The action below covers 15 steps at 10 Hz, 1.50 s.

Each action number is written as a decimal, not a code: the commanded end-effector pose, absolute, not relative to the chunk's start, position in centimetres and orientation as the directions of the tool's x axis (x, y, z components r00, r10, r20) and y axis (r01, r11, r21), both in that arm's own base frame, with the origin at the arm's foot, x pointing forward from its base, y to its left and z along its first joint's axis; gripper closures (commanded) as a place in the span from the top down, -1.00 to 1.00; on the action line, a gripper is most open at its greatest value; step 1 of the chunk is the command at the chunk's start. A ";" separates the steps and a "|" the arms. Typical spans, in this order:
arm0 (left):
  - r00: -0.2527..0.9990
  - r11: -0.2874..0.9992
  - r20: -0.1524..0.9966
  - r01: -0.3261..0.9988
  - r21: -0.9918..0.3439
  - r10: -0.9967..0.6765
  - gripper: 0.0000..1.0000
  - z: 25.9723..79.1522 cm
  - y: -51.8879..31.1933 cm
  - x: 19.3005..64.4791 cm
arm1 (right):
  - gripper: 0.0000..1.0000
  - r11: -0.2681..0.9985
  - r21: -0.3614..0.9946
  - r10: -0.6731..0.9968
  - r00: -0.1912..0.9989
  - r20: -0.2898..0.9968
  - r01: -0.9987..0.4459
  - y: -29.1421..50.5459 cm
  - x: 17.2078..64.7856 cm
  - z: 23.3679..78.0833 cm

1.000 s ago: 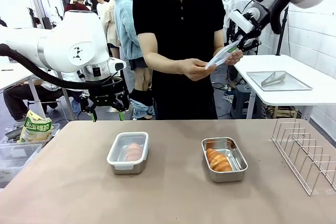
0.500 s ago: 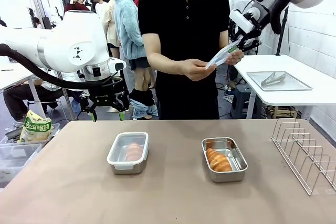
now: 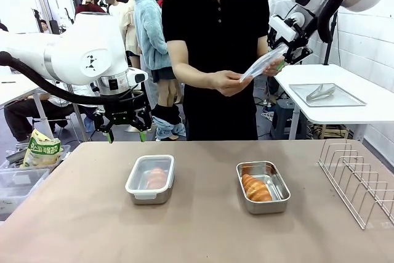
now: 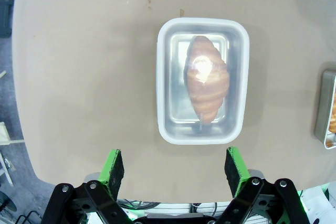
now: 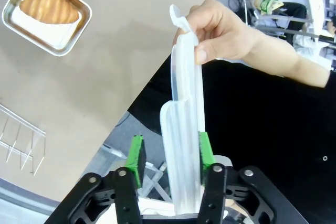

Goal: Place the bread in airtight containers.
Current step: Release when the human grabs the Airtight Container lid.

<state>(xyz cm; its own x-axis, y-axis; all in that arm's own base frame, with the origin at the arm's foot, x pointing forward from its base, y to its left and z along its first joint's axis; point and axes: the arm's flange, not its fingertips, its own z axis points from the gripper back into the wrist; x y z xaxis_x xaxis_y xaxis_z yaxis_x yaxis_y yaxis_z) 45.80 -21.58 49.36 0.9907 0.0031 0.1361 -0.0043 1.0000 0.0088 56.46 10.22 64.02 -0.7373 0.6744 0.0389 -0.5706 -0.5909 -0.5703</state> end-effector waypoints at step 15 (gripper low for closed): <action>0.990 1.000 0.139 -0.005 0.009 0.004 1.00 49.5 -21.4 45.8 | 1.00 -0.587 -0.576 0.677 -0.735 0.035 -0.568 10.3 56.3 64.6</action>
